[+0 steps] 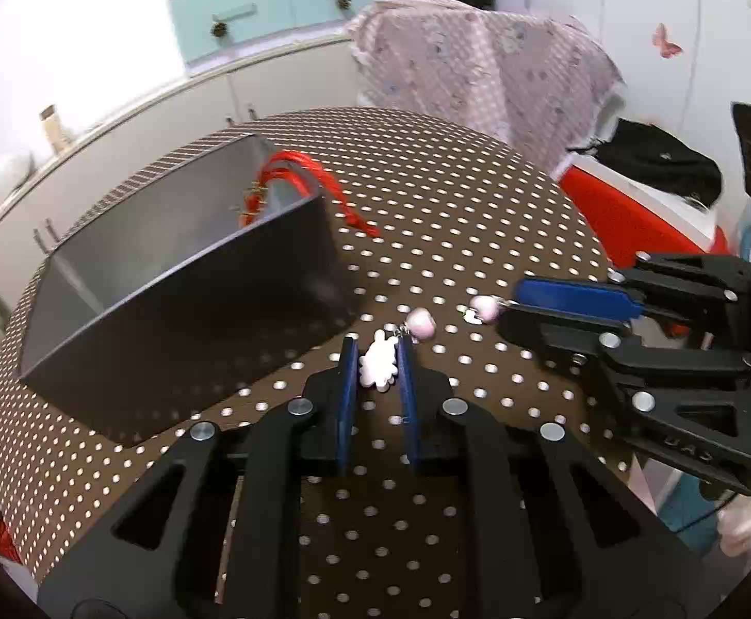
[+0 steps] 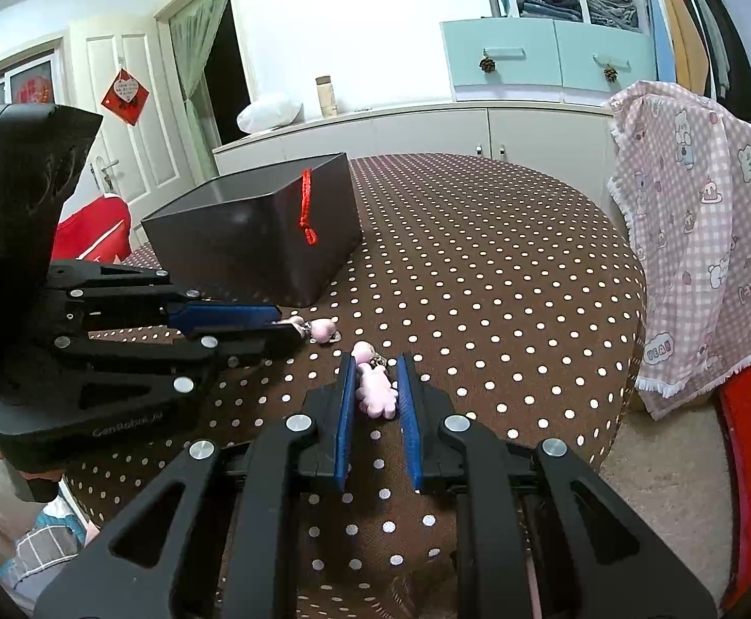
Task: Organize jewelry
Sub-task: 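Lift the pink charm with the right tool while the left tool approaches it, then carry the pink charm in the right tool over the grey box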
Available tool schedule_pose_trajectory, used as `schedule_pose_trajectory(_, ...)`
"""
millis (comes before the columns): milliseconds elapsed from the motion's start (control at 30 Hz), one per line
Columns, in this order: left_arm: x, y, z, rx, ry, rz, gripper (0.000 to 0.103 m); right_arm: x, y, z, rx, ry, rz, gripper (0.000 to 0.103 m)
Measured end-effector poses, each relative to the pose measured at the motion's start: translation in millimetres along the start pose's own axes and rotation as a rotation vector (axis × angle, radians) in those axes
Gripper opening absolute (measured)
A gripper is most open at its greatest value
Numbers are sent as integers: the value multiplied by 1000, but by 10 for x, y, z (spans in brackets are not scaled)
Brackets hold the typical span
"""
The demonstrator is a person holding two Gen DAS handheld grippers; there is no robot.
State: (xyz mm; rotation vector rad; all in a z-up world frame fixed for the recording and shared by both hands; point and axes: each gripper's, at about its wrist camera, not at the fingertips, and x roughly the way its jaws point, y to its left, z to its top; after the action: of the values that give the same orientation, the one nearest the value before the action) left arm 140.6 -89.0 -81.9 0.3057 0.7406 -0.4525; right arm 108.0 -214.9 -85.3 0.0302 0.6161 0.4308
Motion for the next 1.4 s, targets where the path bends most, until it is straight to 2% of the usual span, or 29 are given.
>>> schedule_pose_trajectory(100,-64,89,-10,-42,-35,-23,16,-7,30,-13,-22,-2,3,15)
schedule_pose_trajectory(267,-152,106,-35,-63,-100,5,16,-27,-17,-10,15,5,39,14)
schedule_pose_trajectory(400,-208,143,-62,-89,-136,6,16,-27,-19,21,18,9,29,14)
schedule_pose_trajectory(567,-308,221,-97,-119,-198,-17,16,-38,-10,99,22,3,22,14)
schedule_pose_trajectory(1067,-420,434,-154,-228,-267,-85,16,-212,41,380,16,-36,18,14)
schedule_pose_trajectory(1300,-530,524,-194,-252,-333,-126,16,-227,125,539,-5,-46,25,14)
schedule_pose_trajectory(1400,-608,585,-210,-273,-385,-149,16,-242,190,603,-16,-56,34,14)
